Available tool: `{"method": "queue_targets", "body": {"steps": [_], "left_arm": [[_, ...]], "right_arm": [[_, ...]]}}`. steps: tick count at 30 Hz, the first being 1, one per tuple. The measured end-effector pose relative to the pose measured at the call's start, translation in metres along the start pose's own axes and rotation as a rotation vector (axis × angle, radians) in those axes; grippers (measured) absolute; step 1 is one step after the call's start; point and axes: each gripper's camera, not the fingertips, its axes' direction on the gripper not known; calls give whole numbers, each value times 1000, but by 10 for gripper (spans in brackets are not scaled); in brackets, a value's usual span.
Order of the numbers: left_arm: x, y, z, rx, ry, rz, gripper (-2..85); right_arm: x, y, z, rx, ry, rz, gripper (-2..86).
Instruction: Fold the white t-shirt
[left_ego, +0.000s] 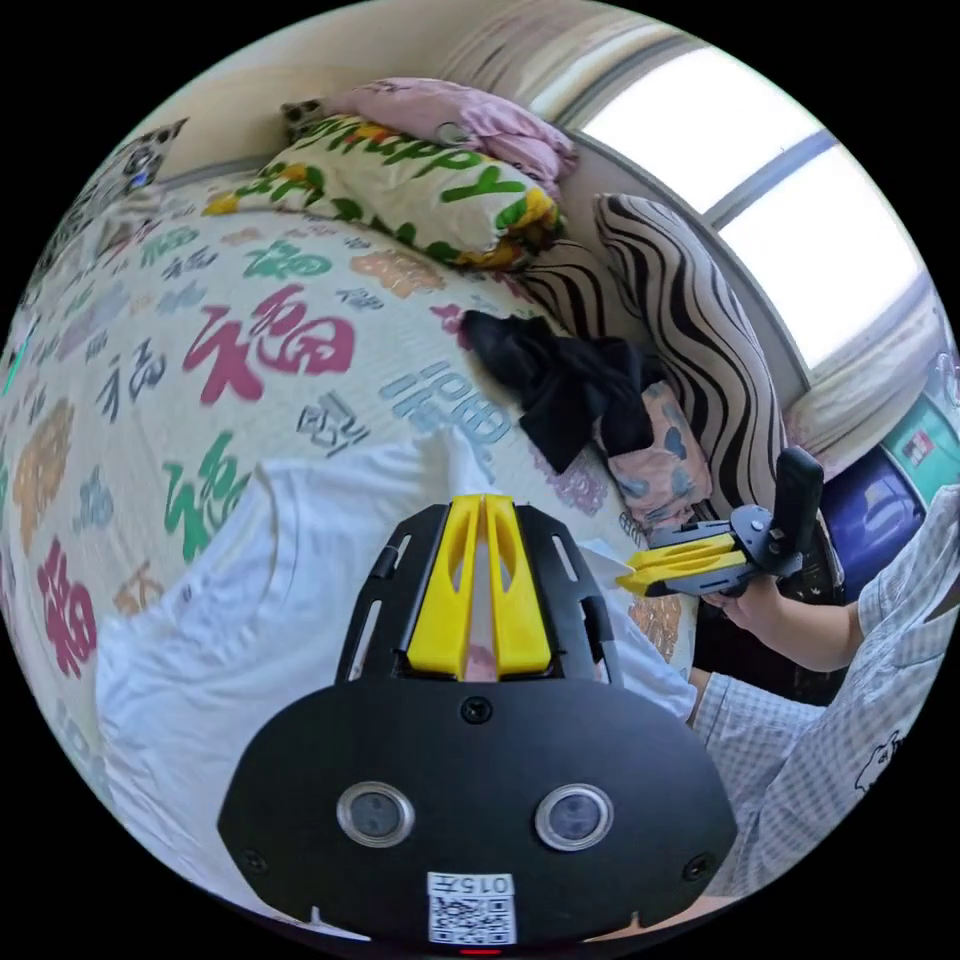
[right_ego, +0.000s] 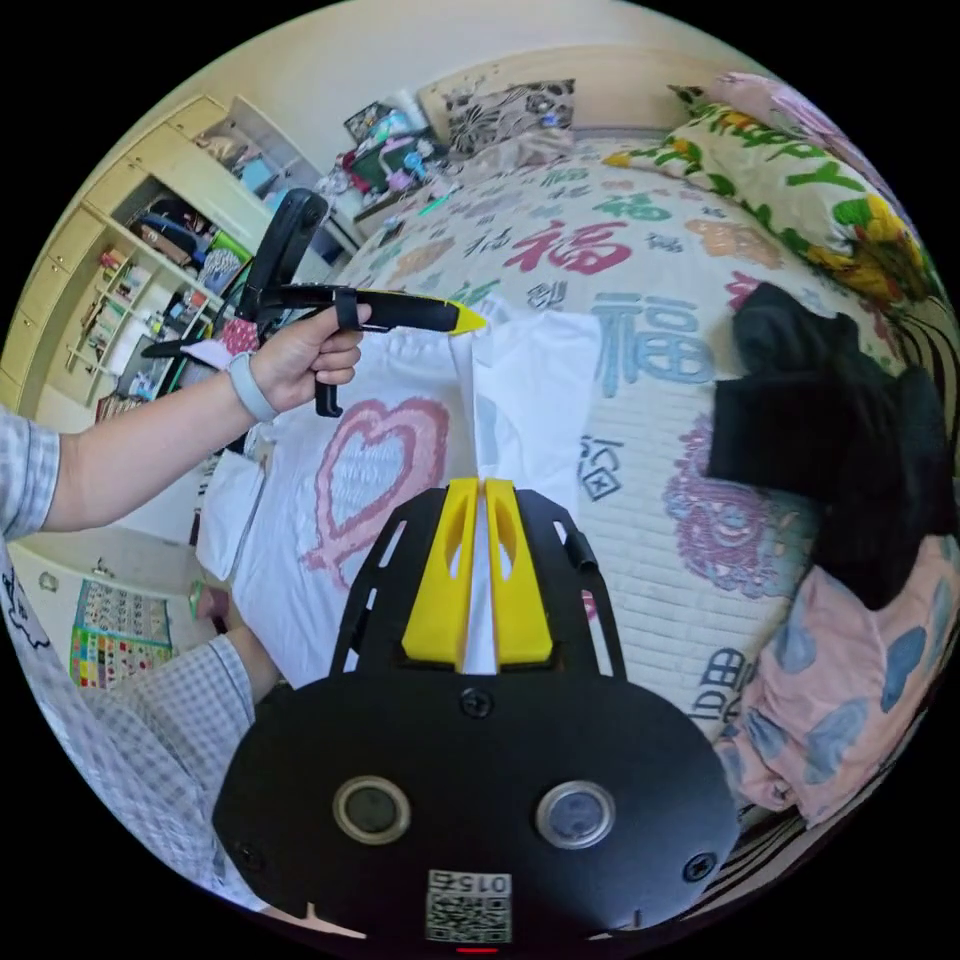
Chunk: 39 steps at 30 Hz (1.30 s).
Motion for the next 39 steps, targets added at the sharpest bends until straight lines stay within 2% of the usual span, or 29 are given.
{"method": "queue_targets", "body": {"steps": [7, 9, 12, 14, 16, 19, 21, 26, 28, 31, 33, 36, 39], "left_arm": [[-58, 54, -5, 16, -37, -257, 1], [-59, 58, -19, 77, -34, -277, 5], [-42, 52, -36, 163, 2, -226, 13], [-22, 37, -25, 128, 55, -139, 22], [-13, 29, -6, 39, 46, -100, 28], [-16, 29, 12, -71, -104, -116, 33], [-26, 33, 5, -60, -162, -158, 30], [-58, 44, -26, -1, -224, -297, 19], [-55, 44, -38, 38, -224, -289, 18], [-39, 40, -45, 75, -91, -213, 19], [-31, 36, -39, 43, -58, -181, 20], [-30, 35, -28, -8, -99, -184, 18], [-41, 37, -29, -47, -217, -199, 3]], "right_arm": [[-30, -6, 48, -208, -58, -15, 29], [-35, -7, 39, -194, -119, -34, 25], [-36, -13, 21, -125, -31, -27, 28], [-34, -19, 22, -93, -11, -44, 18], [-34, -33, 40, -176, -22, -71, 8], [-49, -43, 73, -327, -22, -143, -3], [-58, -41, 88, -421, 14, -159, -7], [-64, -37, 83, -416, -24, -143, -10], [-67, -45, 61, -297, -45, -125, -9], [-71, -62, 45, -167, -8, -124, -6], [-72, -70, 58, -203, 24, -130, -5], [-74, -69, 93, -348, 58, -148, -5], [-80, -61, 96, -327, 54, -141, -5]]}}
